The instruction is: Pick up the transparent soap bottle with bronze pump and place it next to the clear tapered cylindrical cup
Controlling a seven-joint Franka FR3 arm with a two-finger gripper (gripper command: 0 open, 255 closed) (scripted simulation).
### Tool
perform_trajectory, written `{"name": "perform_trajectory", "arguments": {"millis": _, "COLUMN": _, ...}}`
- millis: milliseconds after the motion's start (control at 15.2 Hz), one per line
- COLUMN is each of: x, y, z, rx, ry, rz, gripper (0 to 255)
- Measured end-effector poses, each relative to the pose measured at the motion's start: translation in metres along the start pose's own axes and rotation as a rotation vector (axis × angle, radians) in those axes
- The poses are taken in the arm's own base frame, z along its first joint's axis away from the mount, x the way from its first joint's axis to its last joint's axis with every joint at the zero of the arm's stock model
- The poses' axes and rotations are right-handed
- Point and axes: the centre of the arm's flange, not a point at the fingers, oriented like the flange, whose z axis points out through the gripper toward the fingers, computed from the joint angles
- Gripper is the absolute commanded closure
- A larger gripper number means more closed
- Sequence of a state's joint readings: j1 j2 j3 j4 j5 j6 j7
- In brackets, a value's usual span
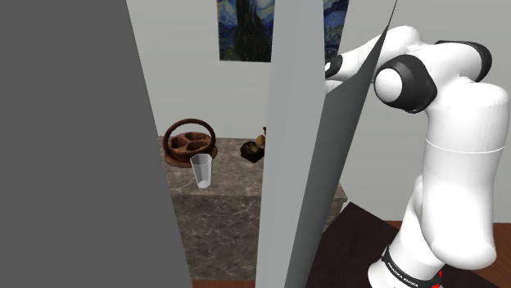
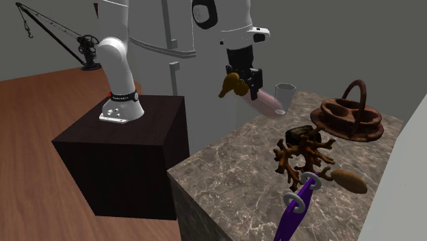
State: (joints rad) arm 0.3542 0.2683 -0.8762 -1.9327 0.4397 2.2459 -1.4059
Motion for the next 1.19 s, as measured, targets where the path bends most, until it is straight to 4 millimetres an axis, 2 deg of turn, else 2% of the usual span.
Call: {"name": "perform_trajectory", "arguments": {"millis": 1188, "x": 0.225, "y": -0.059, "z": 0.039, "rx": -0.001, "ry": 0.0, "rz": 0.001, "gripper": 255}}
